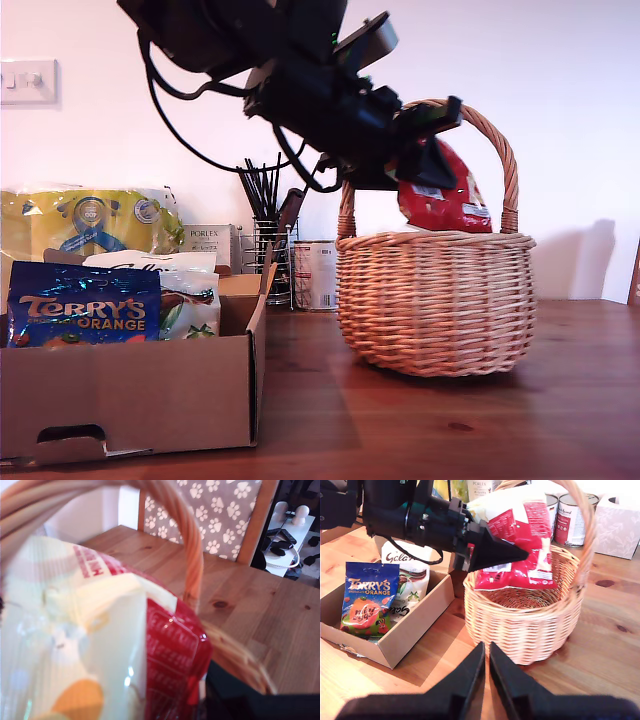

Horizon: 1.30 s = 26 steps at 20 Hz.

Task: Move the bags of Easter eggs from the cardboard box on the left into the woven basket on the right side.

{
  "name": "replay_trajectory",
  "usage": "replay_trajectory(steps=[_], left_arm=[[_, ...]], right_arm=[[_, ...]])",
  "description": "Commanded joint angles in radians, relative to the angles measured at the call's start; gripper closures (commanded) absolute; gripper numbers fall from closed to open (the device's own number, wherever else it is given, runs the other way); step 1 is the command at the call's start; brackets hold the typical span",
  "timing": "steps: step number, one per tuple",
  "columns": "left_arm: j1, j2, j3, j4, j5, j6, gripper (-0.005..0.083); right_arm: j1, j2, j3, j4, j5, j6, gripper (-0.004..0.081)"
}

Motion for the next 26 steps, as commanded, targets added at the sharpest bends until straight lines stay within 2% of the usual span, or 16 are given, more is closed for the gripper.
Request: replay_trajectory(steps=[1,5,7,9,14,16,18,22,26], left_arm=[[0.002,0.031,0.016,0.01,-0.007,-0.006,0.0608],[-0.003,0.032,0.016,0.019,-0.04,-0.005,0.0596],[-0.011,0.038,0.016,0.032,-0.088,-0.005,0.0472],[-0.017,0.042,0.016,0.042,-0.089,-0.005,0.0355],[-0.025,0.042,0.016,0.041,-0.099,-0.005,0.0352],[-0.025,0.041,0.016,0.032,-0.101,-0.005,0.04],[-0.025,0.031,0.019,-0.008,-0.1,-0.005,0.0507],[-0.03,-0.044,0.022,-0.202,-0.074,0.03,0.0798],[-0.045,-0.162,0.021,-0.425,-0.076,0.082,0.0796]], right_arm=[[-0.006,-0.004,-0.017,0.01,-0.004,0.002,0.0782],[-0.006,-0.004,-0.017,0.01,-0.004,0.002,0.0782],[-0.006,-0.004,-0.017,0.01,-0.011,0.002,0.0782],[-0.006,-0.004,-0.017,0.011,-0.029,0.002,0.0782],[-0.006,-0.004,-0.017,0.011,-0.039,0.002,0.0782],[-0.006,-0.004,-0.017,0.01,-0.055,0.002,0.0782],[-0.006,-0.004,-0.017,0.01,-0.057,0.002,0.0782],[-0.006,-0.004,-0.017,0.01,-0.108,0.003,0.0782],[-0.006,-0.002,-0.017,0.018,-0.111,0.003,0.0782]])
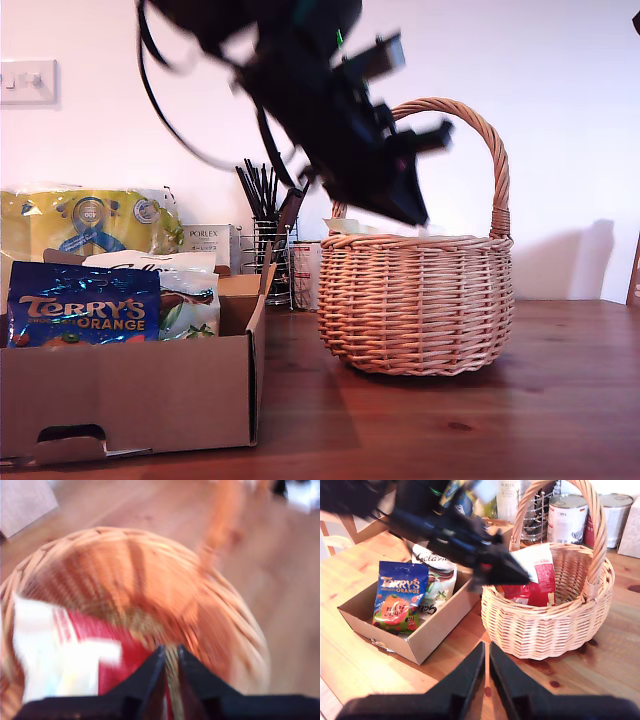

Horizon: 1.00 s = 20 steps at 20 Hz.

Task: Move the bags of Easter eggs from the cardboard box on the left into the woven basket on the right side.

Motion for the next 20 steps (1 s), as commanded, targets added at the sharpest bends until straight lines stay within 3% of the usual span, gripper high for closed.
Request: replay_trajectory(steps=[1,7,12,15,18,19,20], left_arm=[[-0.016,-0.08,-0.003,-0.07,-0.005,0.02,0.0796],[-0.013,-0.313,-0.288,-0.086,-0.053,0.039,0.0796],[0.064,-0.558,-0.484,-0.117,-0.061,0.073,0.0796],[0.144,-0.633,-0.486,-0.216,-0.061,0.144,0.0796],[0.253,-0.638,-0.486,-0.311,-0.06,0.318,0.0795],[0.29,-0.624,-0.486,-0.333,-0.06,0.348,0.0766],[0.319,-0.611,-0.486,-0.346,-0.06,0.455,0.0674]], right_arm=[[-0.006,0.0,-0.017,0.011,-0.017,0.003,0.0782],[-0.005,0.038,-0.017,0.027,-0.102,0.003,0.0782],[0.04,0.088,-0.017,0.069,-0.133,0.03,0.0782],[0.086,0.122,-0.017,0.08,-0.13,0.03,0.0783],[0.124,0.129,-0.017,0.08,-0.121,0.029,0.0782],[0.129,0.129,-0.017,0.08,-0.121,0.029,0.0782],[0.131,0.129,-0.017,0.08,-0.121,0.029,0.0782]])
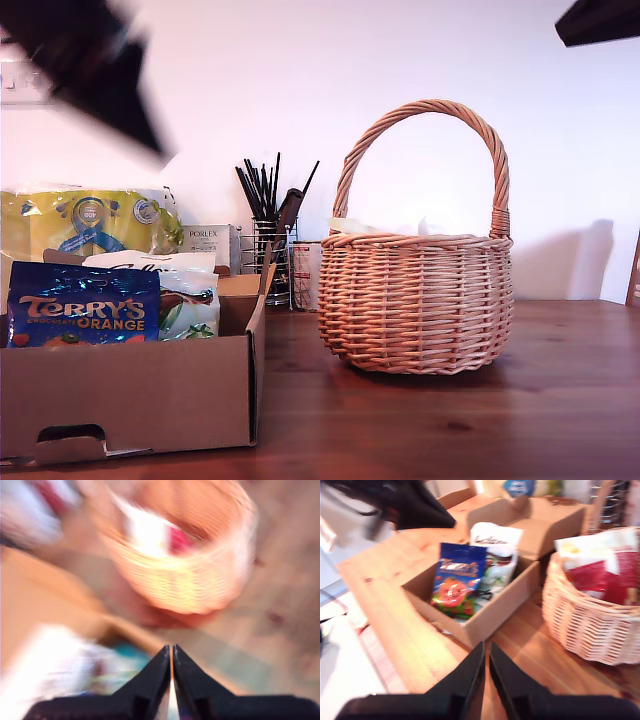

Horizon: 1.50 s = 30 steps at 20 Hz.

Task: Move the bags of Easter eggs from the cardboard box on the left into the woven basket on the right side.

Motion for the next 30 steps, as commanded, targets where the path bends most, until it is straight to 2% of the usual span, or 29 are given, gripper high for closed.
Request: replay_trajectory(steps=[1,2,3,4,10,13,15,18,20,24,28,30], left_arm=[[0.026,0.029,-0.026,-0.002,0.001,0.089,0.0493],[0.045,0.046,-0.025,0.013,-0.006,0.092,0.0259],[0.064,0.062,-0.025,0.015,-0.021,0.102,0.0098],[0.081,0.077,-0.025,0.005,-0.029,0.151,0.0045],[0.187,0.171,-0.025,0.0,-0.011,0.224,0.0046],[0.243,0.218,-0.025,-0.001,0.021,0.227,0.0047],[0.266,0.24,-0.025,-0.019,0.087,0.222,0.0071],[0.266,0.251,-0.025,-0.09,0.234,0.206,0.0149],[0.248,0.251,-0.025,-0.126,0.311,0.185,0.0154],[0.204,0.253,-0.025,-0.224,0.338,0.125,0.0154],[0.181,0.29,-0.025,-0.23,0.363,0.079,0.0157],[0.168,0.326,-0.025,-0.228,0.369,0.072,0.0205]], right_arm=[[0.004,-0.004,-0.017,0.006,0.001,0.003,0.0782],[0.004,-0.004,-0.017,0.006,0.001,0.003,0.0782],[0.004,-0.004,-0.017,0.006,0.001,0.003,0.0782],[0.004,-0.004,-0.017,0.006,0.001,0.003,0.0782],[0.004,-0.004,-0.017,0.006,0.0,0.004,0.0782],[0.004,-0.004,-0.017,0.005,0.0,0.004,0.0782],[0.004,-0.004,-0.017,0.003,0.0,0.004,0.0782],[0.004,-0.004,-0.017,0.003,0.0,0.004,0.0782],[0.004,-0.004,-0.017,0.003,0.0,0.004,0.0782],[0.004,-0.004,-0.017,0.003,0.0,0.004,0.0782],[0.004,-0.004,-0.017,0.003,0.0,0.004,0.0782],[0.004,-0.004,-0.017,0.003,0.0,0.004,0.0782]])
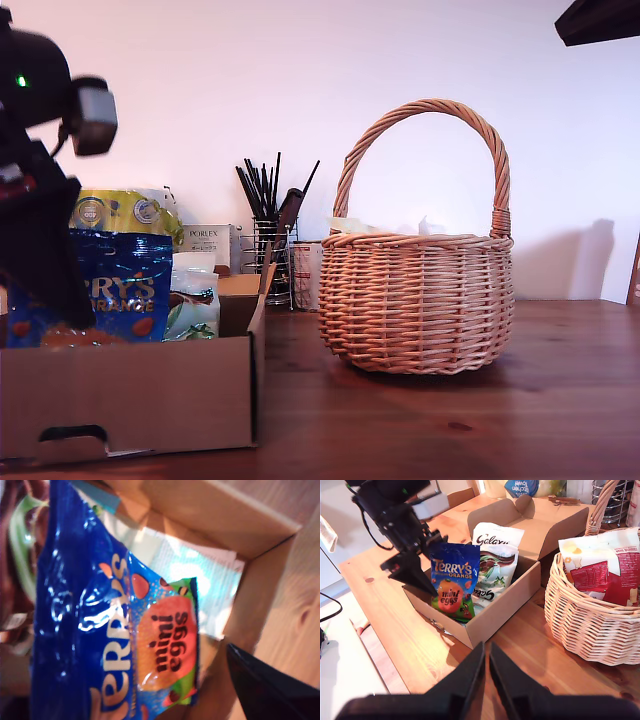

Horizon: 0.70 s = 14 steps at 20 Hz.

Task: Move the bags of Easter eggs from the cardboard box on the left into the woven basket on the right side.

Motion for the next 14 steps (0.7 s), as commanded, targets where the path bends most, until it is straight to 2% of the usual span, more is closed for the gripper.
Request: replay_trajectory(steps=[1,6,10,12,14], left_arm=[[-0.022,0.057,-0.022,0.002,0.01,-0.011,0.0253],[-0.048,0.093,-0.021,0.055,0.01,-0.018,0.0537],[-0.048,0.09,-0.016,0.05,0.01,-0.017,0.072],[-0.048,0.09,-0.011,0.05,0.01,-0.006,0.0789],[-0.048,0.09,0.0,0.042,0.011,-0.006,0.0794]], right_arm=[[0.004,-0.004,-0.017,0.004,0.0,0.004,0.0782],[0.004,-0.004,-0.017,0.004,0.0,0.004,0.0782],[0.004,-0.003,-0.017,0.003,0.001,0.003,0.0783],[0.004,-0.002,-0.017,0.003,0.001,0.003,0.0782],[0.004,-0.002,-0.017,0.003,0.001,0.003,0.0782]])
